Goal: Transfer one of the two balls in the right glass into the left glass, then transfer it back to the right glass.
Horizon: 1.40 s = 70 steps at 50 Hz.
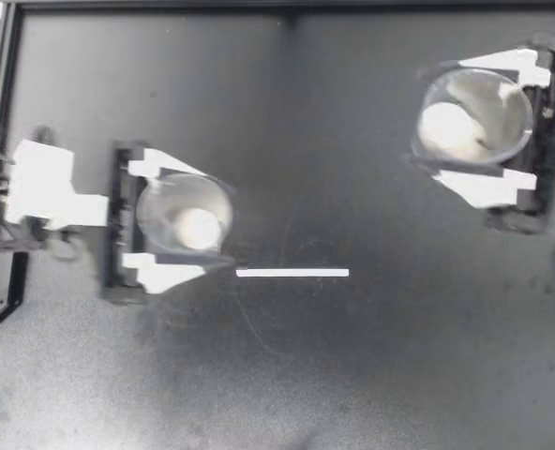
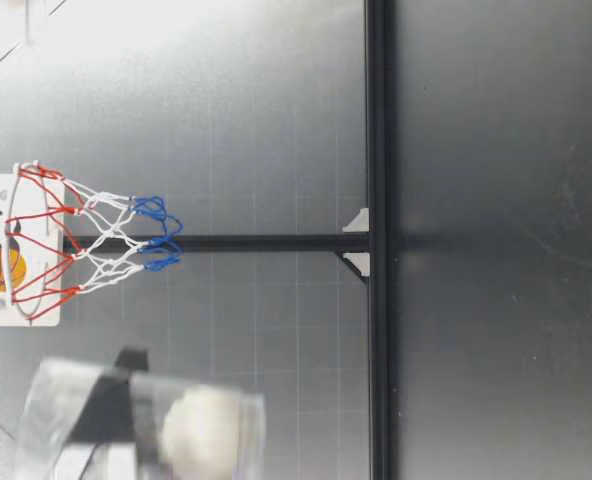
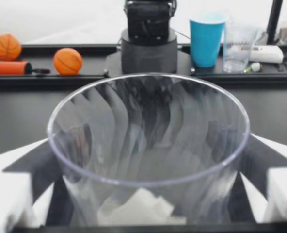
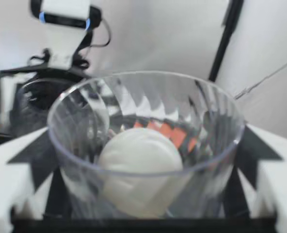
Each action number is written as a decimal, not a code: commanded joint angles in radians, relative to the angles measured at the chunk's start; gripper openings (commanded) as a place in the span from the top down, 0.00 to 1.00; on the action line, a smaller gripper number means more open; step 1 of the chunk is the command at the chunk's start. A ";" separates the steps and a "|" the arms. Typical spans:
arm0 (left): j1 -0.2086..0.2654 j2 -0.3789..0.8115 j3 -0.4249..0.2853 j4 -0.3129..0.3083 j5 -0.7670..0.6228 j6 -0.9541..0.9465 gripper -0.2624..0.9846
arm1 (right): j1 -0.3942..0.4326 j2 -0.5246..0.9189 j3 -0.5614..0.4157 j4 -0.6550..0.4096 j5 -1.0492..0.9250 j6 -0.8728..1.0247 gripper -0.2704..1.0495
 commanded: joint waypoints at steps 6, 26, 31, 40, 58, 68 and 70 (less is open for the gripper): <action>-0.020 0.118 -0.107 0.008 -0.032 -0.002 0.19 | -0.008 0.087 -0.089 0.002 -0.021 -0.120 0.23; -0.061 0.290 -0.270 0.008 -0.034 -0.003 0.19 | -0.008 0.202 -0.175 -0.003 -0.025 -0.324 0.23; -0.061 0.299 -0.288 0.008 -0.034 -0.003 0.19 | -0.008 0.212 -0.186 -0.003 -0.025 -0.403 0.23; -0.061 0.311 -0.324 0.005 -0.046 -0.006 0.19 | -0.008 0.239 -0.202 -0.003 -0.035 -0.552 0.23; -0.061 0.347 -0.371 -0.012 -0.052 -0.009 0.19 | -0.008 0.273 -0.213 -0.003 -0.110 -0.762 0.23; -0.061 0.348 -0.388 -0.021 -0.052 -0.009 0.19 | -0.005 0.282 -0.213 -0.005 -0.132 -0.864 0.23; -0.061 0.351 -0.393 -0.025 -0.052 -0.009 0.19 | -0.005 0.284 -0.213 -0.003 -0.135 -0.882 0.23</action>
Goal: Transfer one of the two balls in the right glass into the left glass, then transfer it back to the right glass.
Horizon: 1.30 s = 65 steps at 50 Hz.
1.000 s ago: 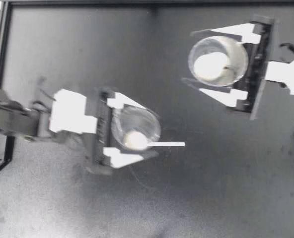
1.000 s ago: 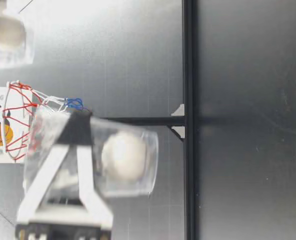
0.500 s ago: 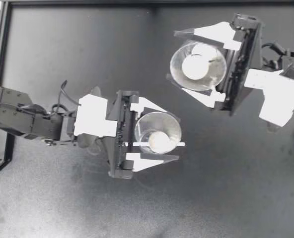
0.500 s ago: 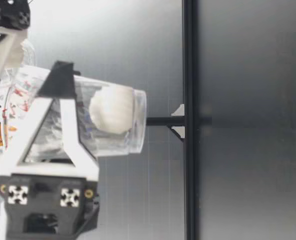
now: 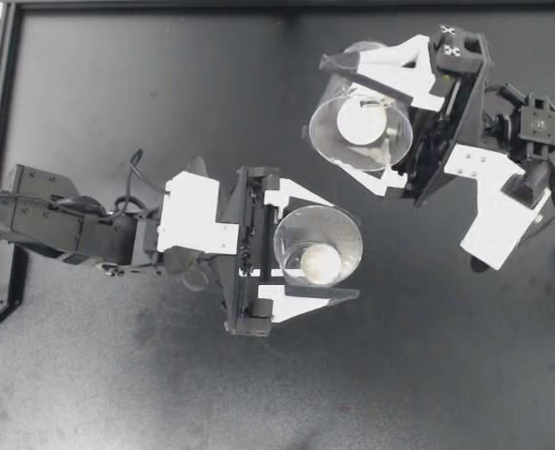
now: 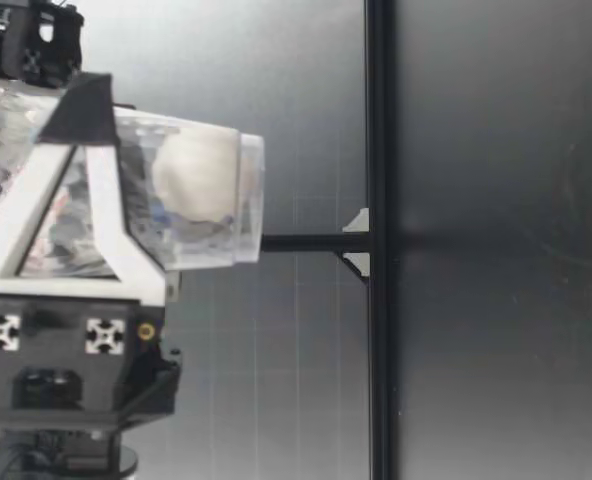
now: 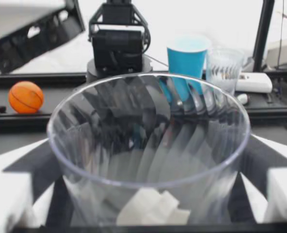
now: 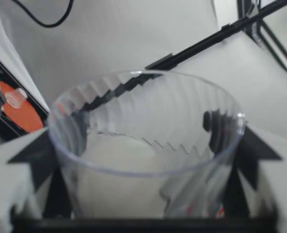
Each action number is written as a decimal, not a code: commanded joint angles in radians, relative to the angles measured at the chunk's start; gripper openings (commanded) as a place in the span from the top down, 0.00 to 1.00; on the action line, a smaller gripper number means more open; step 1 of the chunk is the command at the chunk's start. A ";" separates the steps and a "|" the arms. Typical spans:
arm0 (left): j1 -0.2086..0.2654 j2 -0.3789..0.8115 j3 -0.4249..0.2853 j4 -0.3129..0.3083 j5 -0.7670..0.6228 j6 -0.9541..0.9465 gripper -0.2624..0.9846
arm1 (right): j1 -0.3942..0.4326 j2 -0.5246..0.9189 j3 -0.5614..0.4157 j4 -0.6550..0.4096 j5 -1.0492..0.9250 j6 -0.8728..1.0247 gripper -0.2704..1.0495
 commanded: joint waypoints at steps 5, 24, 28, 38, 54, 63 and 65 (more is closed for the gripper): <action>-0.002 -0.006 -0.035 -0.008 -0.011 -0.002 0.19 | 0.003 0.000 -0.034 0.002 -0.021 -0.060 0.23; -0.002 0.000 -0.049 -0.035 -0.011 -0.003 0.19 | 0.015 0.009 -0.044 0.002 -0.048 -0.190 0.24; -0.002 0.002 -0.051 -0.043 -0.011 -0.003 0.19 | 0.020 0.011 -0.049 0.000 -0.048 -0.213 0.24; -0.002 0.003 -0.054 -0.052 -0.011 -0.003 0.19 | 0.035 0.025 -0.061 0.000 -0.049 -0.270 0.24; -0.002 0.005 -0.055 -0.055 -0.011 -0.003 0.19 | 0.044 0.049 -0.072 0.000 -0.083 -0.356 0.24; -0.002 0.005 -0.054 -0.055 -0.009 -0.003 0.19 | 0.046 0.051 -0.072 0.002 -0.091 -0.364 0.24; -0.002 0.005 -0.054 -0.055 -0.009 -0.003 0.19 | 0.046 0.051 -0.072 0.002 -0.091 -0.364 0.24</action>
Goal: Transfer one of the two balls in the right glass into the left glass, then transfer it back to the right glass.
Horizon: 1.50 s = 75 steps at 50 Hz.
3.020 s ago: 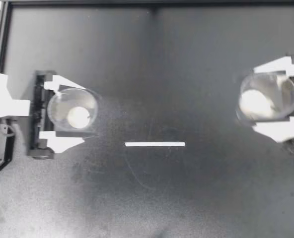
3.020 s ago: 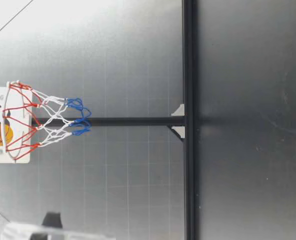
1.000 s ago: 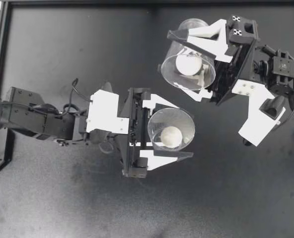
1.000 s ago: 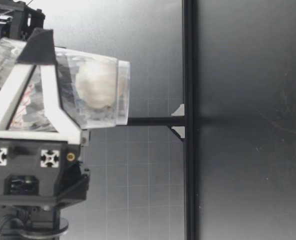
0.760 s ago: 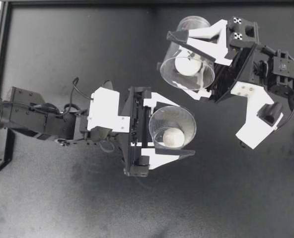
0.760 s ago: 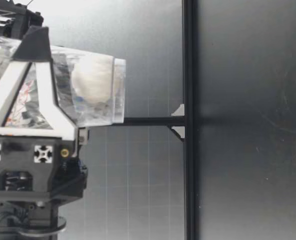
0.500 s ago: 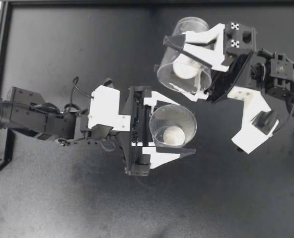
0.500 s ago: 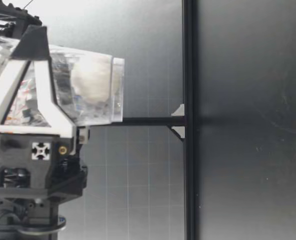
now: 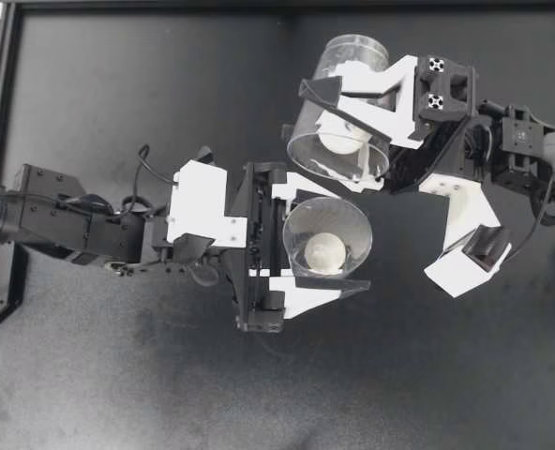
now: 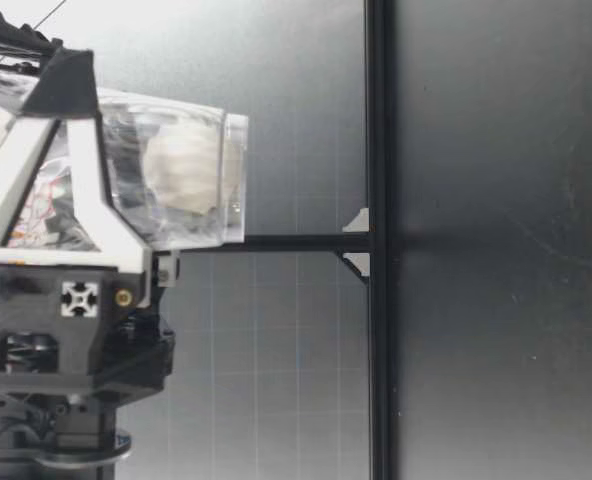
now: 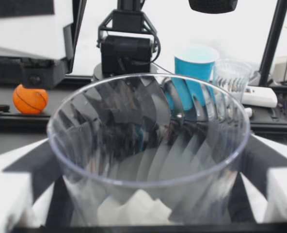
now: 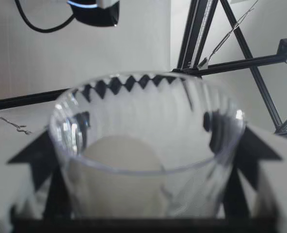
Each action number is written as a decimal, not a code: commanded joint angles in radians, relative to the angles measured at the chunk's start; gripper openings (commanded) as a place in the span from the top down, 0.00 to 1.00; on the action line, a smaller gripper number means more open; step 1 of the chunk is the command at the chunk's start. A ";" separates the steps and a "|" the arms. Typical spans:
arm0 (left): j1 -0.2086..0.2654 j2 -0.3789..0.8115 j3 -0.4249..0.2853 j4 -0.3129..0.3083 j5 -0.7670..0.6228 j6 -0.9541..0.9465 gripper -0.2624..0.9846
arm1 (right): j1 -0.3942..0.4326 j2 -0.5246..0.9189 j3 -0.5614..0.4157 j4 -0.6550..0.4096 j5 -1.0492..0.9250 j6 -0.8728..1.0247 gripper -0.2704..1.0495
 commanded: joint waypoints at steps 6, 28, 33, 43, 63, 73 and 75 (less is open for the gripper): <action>0.000 -0.012 -0.021 -0.003 -0.009 0.002 0.19 | 0.005 -0.009 -0.029 0.000 -0.012 -0.003 0.24; 0.002 -0.012 -0.018 -0.003 -0.009 0.002 0.19 | 0.005 -0.008 -0.025 0.002 -0.014 -0.044 0.24; 0.000 -0.012 -0.018 -0.003 -0.009 0.002 0.19 | 0.005 -0.008 -0.025 0.000 -0.014 -0.046 0.24; 0.000 -0.012 -0.018 -0.003 -0.009 0.002 0.19 | 0.006 -0.008 -0.023 0.014 -0.014 -0.018 0.24; 0.000 -0.031 0.005 -0.003 0.000 0.009 0.19 | 0.069 -0.103 0.011 0.278 0.135 0.357 0.24; -0.005 -0.094 0.098 0.003 0.029 0.025 0.19 | 0.069 -0.273 0.144 0.351 0.143 0.445 0.24; -0.006 -0.115 0.123 0.006 0.038 0.029 0.19 | 0.071 -0.316 0.173 0.374 0.153 0.468 0.24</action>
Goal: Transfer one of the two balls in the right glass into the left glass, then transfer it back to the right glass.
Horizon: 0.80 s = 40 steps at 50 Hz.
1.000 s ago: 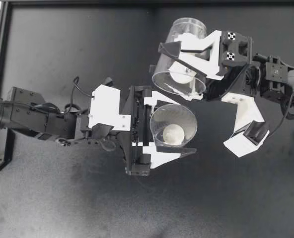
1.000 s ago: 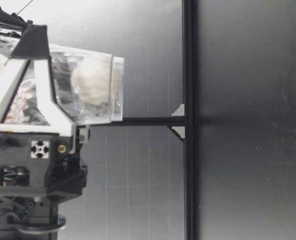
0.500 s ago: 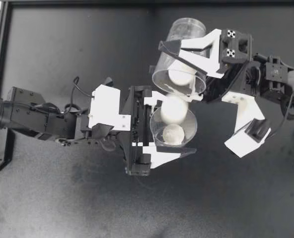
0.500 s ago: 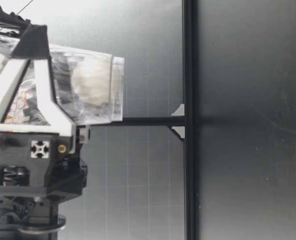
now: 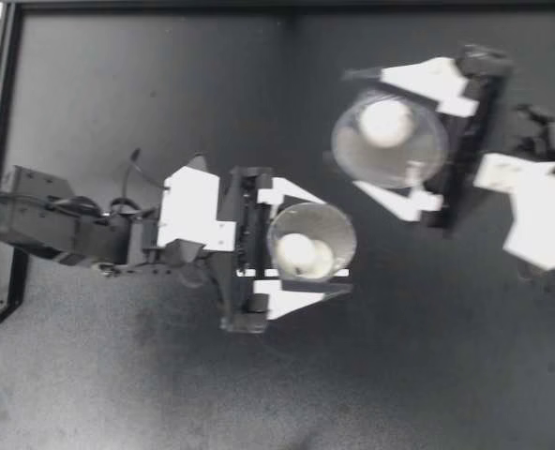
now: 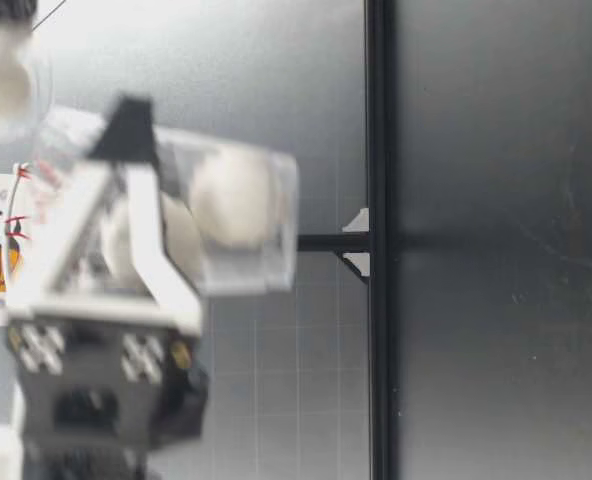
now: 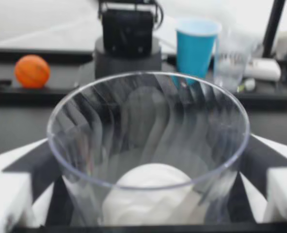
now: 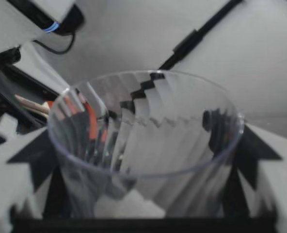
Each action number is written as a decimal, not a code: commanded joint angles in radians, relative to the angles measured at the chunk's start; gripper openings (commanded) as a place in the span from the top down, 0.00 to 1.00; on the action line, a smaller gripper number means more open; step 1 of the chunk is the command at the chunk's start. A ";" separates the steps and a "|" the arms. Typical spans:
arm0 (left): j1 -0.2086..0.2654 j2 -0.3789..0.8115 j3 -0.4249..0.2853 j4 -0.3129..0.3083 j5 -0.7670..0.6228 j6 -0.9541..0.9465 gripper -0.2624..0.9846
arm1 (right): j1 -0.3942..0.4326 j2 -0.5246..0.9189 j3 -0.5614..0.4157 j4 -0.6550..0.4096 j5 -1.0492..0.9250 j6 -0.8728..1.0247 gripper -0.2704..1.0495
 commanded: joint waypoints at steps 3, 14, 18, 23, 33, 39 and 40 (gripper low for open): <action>-0.005 -0.107 0.061 0.015 0.035 0.026 0.19 | 0.017 -0.149 0.074 0.072 0.049 0.094 0.24; 0.028 -0.230 0.071 0.014 0.239 0.245 0.19 | 0.112 -0.236 0.129 0.092 0.149 0.451 0.24; 0.058 -0.261 0.043 0.005 0.302 0.333 0.19 | 0.146 -0.221 0.133 0.072 0.147 0.584 0.24; 0.092 -0.288 0.014 0.003 0.336 0.403 0.19 | 0.183 -0.189 0.133 0.048 0.123 0.698 0.24; 0.135 -0.325 -0.025 0.005 0.337 0.525 0.19 | 0.241 -0.084 0.127 0.023 -0.005 0.864 0.24; 0.141 -0.333 -0.054 0.005 0.337 0.612 0.19 | 0.250 -0.015 0.114 -0.003 -0.054 0.930 0.24; 0.143 -0.333 -0.058 0.005 0.337 0.624 0.19 | 0.252 -0.003 0.109 -0.006 -0.060 0.940 0.24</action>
